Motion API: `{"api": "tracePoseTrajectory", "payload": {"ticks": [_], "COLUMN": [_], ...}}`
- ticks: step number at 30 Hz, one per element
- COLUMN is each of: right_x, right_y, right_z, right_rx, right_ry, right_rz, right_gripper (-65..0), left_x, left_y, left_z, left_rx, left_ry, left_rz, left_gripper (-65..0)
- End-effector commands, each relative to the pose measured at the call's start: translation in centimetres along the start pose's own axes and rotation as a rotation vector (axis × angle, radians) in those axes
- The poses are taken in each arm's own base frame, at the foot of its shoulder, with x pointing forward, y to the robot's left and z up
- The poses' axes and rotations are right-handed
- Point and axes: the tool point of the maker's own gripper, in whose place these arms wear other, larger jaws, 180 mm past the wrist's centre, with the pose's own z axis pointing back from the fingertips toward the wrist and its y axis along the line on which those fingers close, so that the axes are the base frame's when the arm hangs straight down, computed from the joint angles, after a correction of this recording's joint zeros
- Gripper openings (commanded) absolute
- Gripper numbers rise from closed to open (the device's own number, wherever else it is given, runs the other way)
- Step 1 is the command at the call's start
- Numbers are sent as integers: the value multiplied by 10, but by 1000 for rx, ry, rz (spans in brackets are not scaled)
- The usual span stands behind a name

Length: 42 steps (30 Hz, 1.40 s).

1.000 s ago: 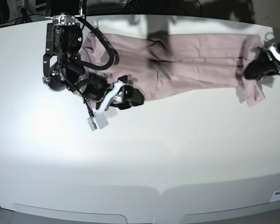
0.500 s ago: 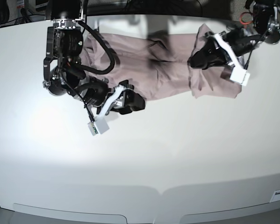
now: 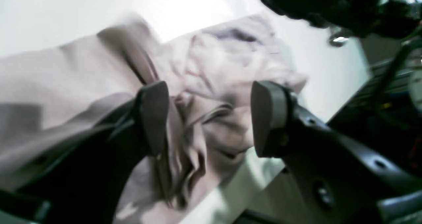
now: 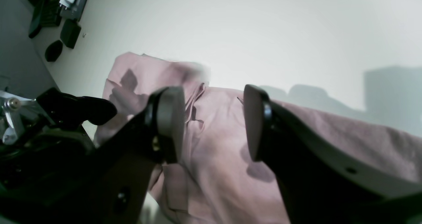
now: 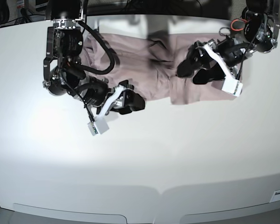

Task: Fold the T-shirt properly
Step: 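Lift the strip end with the left gripper and fold it toward the right gripper, then grasp the other strip end with the right gripper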

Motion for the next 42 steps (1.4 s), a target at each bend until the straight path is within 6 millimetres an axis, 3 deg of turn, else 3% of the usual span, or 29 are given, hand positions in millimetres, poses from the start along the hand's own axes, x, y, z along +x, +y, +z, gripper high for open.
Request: {"api": "tracePoseTrajectory", "payload": {"ticks": [1,5,12,18,25,31,42], "right_x": [18,18,12,-6,-29,-53,-89], "right_y": [5,5,3,-3,-69,-97,-143], "right_z": [2,2,4,31,103,152,146], "right_rx": [20,19,15,70,-138,-242,-227], "right_ry": [-54,-53,-17,100,175,261,276], "right_rz": [26,26,28,-8,-40,-54,-341], "right_gripper": [-357,-357,-357,-357,-357,-357,-357], "left_x": [16,13,-3,-9,2,2,2], "left_y": [-6,-3,21,46,67,68,67], "left_z": [1,1,12,23,27,28,27], "left_rx": [-29,-16,76,179,304,308,303], "left_ry": [-42,-14,118,197,158,160,159], "left_rz": [-20,-44,-147,-263,-303,-305,-299], "left_gripper": [-263,-264,-264,-264,-264,-264,-264]}}
